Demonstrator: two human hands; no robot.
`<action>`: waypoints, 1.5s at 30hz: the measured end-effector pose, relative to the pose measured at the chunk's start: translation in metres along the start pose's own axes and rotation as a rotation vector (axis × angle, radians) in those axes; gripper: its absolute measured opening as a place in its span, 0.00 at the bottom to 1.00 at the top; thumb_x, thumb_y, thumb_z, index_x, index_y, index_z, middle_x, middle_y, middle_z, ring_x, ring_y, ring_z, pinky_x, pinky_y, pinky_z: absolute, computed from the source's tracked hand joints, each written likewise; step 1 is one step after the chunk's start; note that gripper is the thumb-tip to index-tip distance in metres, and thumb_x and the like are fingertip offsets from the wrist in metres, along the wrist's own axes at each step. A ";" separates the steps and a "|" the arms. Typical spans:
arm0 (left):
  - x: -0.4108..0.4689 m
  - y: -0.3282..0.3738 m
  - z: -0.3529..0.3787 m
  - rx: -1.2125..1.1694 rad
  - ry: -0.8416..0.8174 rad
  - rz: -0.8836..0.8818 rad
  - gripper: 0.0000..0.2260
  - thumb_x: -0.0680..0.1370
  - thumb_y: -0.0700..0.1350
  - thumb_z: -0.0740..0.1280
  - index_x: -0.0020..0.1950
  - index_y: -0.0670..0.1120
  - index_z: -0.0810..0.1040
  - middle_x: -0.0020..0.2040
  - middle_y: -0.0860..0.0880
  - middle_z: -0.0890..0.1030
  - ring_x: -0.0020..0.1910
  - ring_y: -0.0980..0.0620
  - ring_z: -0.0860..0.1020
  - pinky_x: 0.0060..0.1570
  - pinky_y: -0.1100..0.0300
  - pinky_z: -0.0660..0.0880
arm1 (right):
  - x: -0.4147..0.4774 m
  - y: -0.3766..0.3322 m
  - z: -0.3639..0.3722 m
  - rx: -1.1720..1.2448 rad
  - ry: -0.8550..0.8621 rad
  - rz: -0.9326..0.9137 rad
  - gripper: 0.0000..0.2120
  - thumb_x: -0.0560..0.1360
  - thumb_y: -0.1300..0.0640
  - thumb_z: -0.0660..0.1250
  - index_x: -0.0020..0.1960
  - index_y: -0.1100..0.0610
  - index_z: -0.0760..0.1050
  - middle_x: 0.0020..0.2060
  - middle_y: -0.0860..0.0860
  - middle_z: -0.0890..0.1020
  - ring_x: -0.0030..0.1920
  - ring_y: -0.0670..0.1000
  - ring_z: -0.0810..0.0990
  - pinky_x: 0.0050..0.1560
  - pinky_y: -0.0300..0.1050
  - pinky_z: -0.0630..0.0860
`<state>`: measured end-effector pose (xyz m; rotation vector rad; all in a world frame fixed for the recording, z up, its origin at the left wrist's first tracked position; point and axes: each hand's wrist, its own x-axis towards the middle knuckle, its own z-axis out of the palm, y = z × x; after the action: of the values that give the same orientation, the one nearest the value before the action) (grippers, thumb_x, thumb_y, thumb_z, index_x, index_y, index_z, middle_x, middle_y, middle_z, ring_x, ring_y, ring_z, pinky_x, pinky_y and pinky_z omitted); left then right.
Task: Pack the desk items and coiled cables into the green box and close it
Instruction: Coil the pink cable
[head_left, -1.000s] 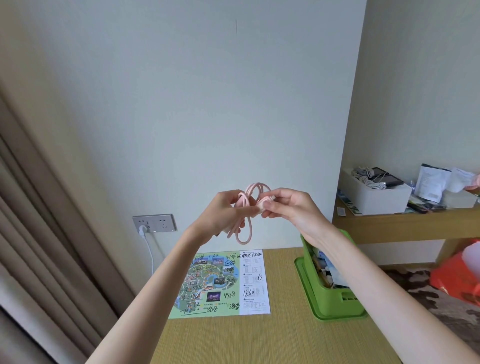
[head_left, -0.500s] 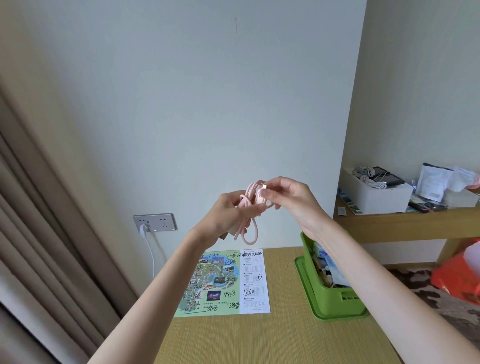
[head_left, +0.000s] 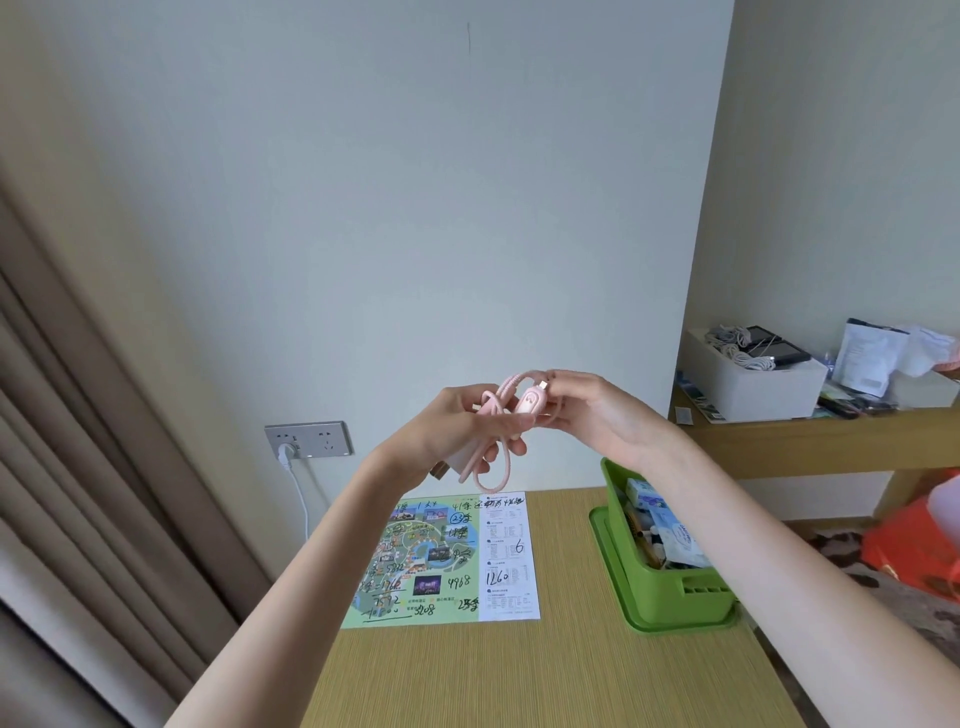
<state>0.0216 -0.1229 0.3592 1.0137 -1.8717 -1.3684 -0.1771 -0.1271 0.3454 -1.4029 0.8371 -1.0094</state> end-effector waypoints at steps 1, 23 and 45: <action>0.001 0.000 0.000 -0.015 0.003 -0.007 0.12 0.73 0.49 0.74 0.51 0.43 0.80 0.38 0.44 0.83 0.30 0.51 0.72 0.29 0.62 0.71 | 0.000 0.001 0.001 0.060 -0.037 -0.002 0.16 0.76 0.63 0.55 0.58 0.69 0.74 0.52 0.68 0.75 0.51 0.58 0.74 0.58 0.51 0.68; 0.043 -0.068 0.025 -0.097 0.095 -0.280 0.08 0.65 0.44 0.78 0.40 0.44 0.83 0.36 0.45 0.82 0.29 0.53 0.75 0.28 0.64 0.71 | 0.013 0.075 -0.017 -0.585 0.609 -0.122 0.04 0.74 0.58 0.70 0.41 0.56 0.76 0.35 0.50 0.84 0.38 0.52 0.82 0.40 0.48 0.76; 0.190 -0.156 0.146 0.381 -0.363 -0.141 0.08 0.68 0.45 0.78 0.41 0.51 0.79 0.31 0.57 0.82 0.28 0.61 0.77 0.31 0.68 0.72 | -0.049 0.186 -0.216 -0.088 0.019 0.533 0.11 0.75 0.64 0.69 0.57 0.62 0.80 0.51 0.55 0.84 0.51 0.50 0.82 0.50 0.41 0.78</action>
<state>-0.1625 -0.2396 0.1736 1.1576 -2.4395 -1.3756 -0.3826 -0.1801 0.1491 -1.1506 1.2012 -0.5808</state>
